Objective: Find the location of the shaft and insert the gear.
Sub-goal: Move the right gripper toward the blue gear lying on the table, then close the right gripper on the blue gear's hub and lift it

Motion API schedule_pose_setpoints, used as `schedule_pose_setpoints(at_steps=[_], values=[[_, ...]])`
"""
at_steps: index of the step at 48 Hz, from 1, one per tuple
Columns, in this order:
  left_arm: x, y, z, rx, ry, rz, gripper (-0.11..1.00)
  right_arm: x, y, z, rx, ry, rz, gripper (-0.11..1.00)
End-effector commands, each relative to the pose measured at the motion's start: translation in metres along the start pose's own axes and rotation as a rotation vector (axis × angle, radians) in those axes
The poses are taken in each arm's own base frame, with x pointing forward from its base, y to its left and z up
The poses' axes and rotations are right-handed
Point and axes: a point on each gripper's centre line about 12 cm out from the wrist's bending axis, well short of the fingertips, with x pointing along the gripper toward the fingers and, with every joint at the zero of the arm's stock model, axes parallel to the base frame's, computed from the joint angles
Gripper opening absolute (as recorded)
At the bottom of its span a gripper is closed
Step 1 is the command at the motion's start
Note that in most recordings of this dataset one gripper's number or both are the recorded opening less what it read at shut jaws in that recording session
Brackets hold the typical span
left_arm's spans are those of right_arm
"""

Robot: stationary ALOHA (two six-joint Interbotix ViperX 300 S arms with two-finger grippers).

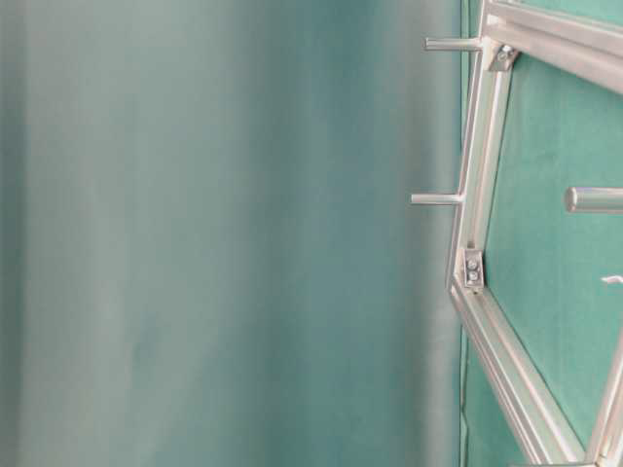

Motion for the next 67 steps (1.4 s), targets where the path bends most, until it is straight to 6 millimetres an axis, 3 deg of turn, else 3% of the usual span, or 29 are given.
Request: schedule_pose_setpoints(at_steps=[1,14,39,67], values=[[0.002,0.0,0.01,0.0,-0.026,0.001,0.01,-0.001,0.001,0.008,0.01,0.015,0.002,0.92],[0.002,0.001,0.01,0.0,-0.025,0.003,0.01,0.005,0.0,-0.008,0.048,0.17,-0.011,0.92],[0.003,0.003,0.009,0.0,-0.019,0.017,0.01,0.035,-0.003,-0.052,0.123,0.487,-0.055,0.92],[0.003,0.004,0.008,-0.002,-0.009,0.019,0.01,0.065,-0.005,-0.085,0.139,0.691,-0.089,0.92]])
